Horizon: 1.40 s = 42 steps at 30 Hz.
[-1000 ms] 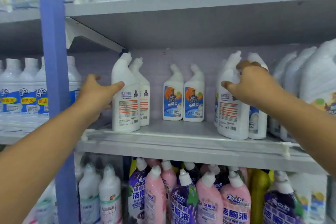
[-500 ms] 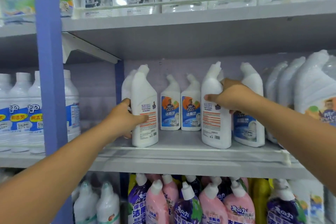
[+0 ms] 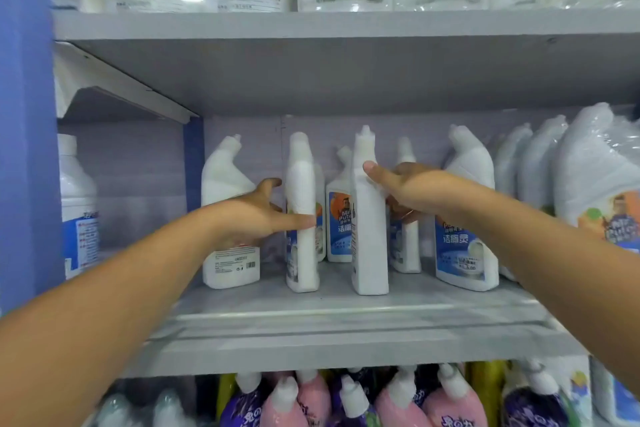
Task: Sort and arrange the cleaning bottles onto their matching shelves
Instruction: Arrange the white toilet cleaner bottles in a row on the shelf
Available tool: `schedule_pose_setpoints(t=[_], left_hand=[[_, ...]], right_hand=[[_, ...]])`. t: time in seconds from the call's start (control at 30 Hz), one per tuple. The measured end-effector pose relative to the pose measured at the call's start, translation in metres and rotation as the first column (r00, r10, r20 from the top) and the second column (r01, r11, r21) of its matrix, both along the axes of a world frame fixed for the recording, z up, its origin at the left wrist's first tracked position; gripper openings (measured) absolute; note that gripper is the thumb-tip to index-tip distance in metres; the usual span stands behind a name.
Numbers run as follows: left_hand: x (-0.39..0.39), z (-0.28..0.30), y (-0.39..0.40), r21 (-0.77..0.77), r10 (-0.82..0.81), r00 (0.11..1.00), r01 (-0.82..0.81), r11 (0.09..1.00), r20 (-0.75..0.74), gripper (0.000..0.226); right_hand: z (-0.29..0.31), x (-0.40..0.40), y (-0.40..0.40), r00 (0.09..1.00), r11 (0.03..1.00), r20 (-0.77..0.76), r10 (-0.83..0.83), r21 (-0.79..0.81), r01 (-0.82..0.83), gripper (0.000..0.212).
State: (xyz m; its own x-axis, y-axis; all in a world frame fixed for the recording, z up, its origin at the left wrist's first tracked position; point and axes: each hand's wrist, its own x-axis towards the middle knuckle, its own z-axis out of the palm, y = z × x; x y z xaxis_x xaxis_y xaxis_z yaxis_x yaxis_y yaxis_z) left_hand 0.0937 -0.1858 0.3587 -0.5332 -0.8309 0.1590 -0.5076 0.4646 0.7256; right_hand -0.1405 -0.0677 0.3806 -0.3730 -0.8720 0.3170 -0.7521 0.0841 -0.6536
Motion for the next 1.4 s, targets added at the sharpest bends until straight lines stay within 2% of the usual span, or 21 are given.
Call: schedule_pose_setpoints(t=[0.03, 0.1, 0.17, 0.2, 0.3, 0.43, 0.53, 0.6, 0.7, 0.83, 0.93, 1.03, 1.17, 1.23, 1.3, 1.4], left_hand=[[0.003, -0.001, -0.008, 0.061, -0.056, 0.997, 0.060, 0.996, -0.061, 0.119], [0.003, -0.004, -0.019, 0.151, -0.145, 0.977, 0.169, 0.974, -0.158, 0.109], [-0.001, -0.005, -0.023, 0.190, -0.209, 0.955, 0.250, 0.949, -0.211, 0.101], [-0.002, -0.005, -0.023, 0.202, -0.224, 0.948, 0.271, 0.941, -0.227, 0.099], [-0.009, -0.005, -0.023, 0.168, -0.193, 0.961, 0.228, 0.959, -0.200, 0.093], [-0.028, -0.008, -0.022, 0.027, -0.025, 0.988, 0.029, 0.999, -0.151, 0.091], [-0.039, -0.009, -0.023, -0.010, 0.089, 0.985, -0.091, 0.996, -0.149, 0.093], [-0.045, -0.012, -0.028, -0.059, 0.140, 0.980, -0.150, 0.987, -0.140, 0.092], [-0.049, -0.017, -0.038, -0.143, 0.155, 0.983, -0.168, 0.975, -0.096, 0.092], [-0.050, -0.021, -0.046, -0.092, 0.080, 0.988, -0.093, 0.991, -0.134, 0.098], [-0.053, -0.018, -0.051, -0.084, 0.092, 0.989, -0.101, 0.991, -0.113, 0.090], [-0.057, -0.015, -0.057, -0.100, 0.121, 0.987, -0.132, 0.986, -0.104, 0.084], [-0.059, -0.025, -0.069, -0.269, 0.161, 0.987, -0.162, 0.950, -0.026, 0.089], [-0.059, -0.032, -0.074, -0.353, 0.185, 0.983, -0.171, 0.920, 0.006, 0.093], [-0.061, -0.036, -0.077, -0.383, 0.196, 0.981, -0.182, 0.905, -0.003, 0.096], [-0.064, -0.039, -0.076, -0.339, 0.155, 0.985, -0.173, 0.925, -0.079, 0.102]], right_hand=[[-0.001, -0.009, 0.002, 0.985, 0.990, 0.105, 0.139, -0.005, -0.139, 0.073], [-0.006, -0.022, 0.000, 0.845, 0.903, 0.349, 0.406, -0.012, -0.429, 0.063], [-0.013, -0.032, -0.008, 0.733, 0.821, 0.445, 0.515, -0.010, -0.571, 0.068], [-0.018, -0.034, -0.014, 0.723, 0.811, 0.452, 0.523, -0.004, -0.585, 0.072], [-0.031, -0.032, -0.032, 0.824, 0.876, 0.357, 0.441, 0.030, -0.482, 0.077], [-0.041, -0.014, -0.054, 0.981, 0.988, 0.122, 0.152, 0.012, -0.155, 0.088], [-0.045, 0.003, -0.065, 0.993, 0.991, 0.070, -0.098, -0.085, 0.104, 0.101], [-0.046, 0.014, -0.066, 0.983, 0.979, 0.044, -0.177, -0.095, 0.181, 0.112], [-0.046, 0.019, -0.064, 0.982, 0.978, 0.029, -0.188, -0.081, 0.190, 0.117], [-0.047, 0.013, -0.065, 0.987, 0.990, 0.069, -0.143, -0.009, 0.144, 0.115], [-0.051, 0.012, -0.069, 0.987, 0.988, 0.042, -0.153, -0.018, 0.154, 0.117], [-0.053, 0.013, -0.079, 0.982, 0.982, 0.030, -0.189, -0.020, 0.189, 0.108], [-0.044, 0.007, -0.086, 0.977, 0.985, 0.143, -0.160, 0.081, 0.149, 0.115], [-0.039, 0.005, -0.086, 0.981, 0.983, 0.127, -0.149, 0.124, 0.133, 0.112], [-0.038, 0.002, -0.089, 0.984, 0.985, 0.119, -0.134, 0.126, 0.119, 0.104], [-0.041, -0.002, -0.095, 0.986, 0.989, 0.126, -0.110, 0.113, 0.096, 0.098]])
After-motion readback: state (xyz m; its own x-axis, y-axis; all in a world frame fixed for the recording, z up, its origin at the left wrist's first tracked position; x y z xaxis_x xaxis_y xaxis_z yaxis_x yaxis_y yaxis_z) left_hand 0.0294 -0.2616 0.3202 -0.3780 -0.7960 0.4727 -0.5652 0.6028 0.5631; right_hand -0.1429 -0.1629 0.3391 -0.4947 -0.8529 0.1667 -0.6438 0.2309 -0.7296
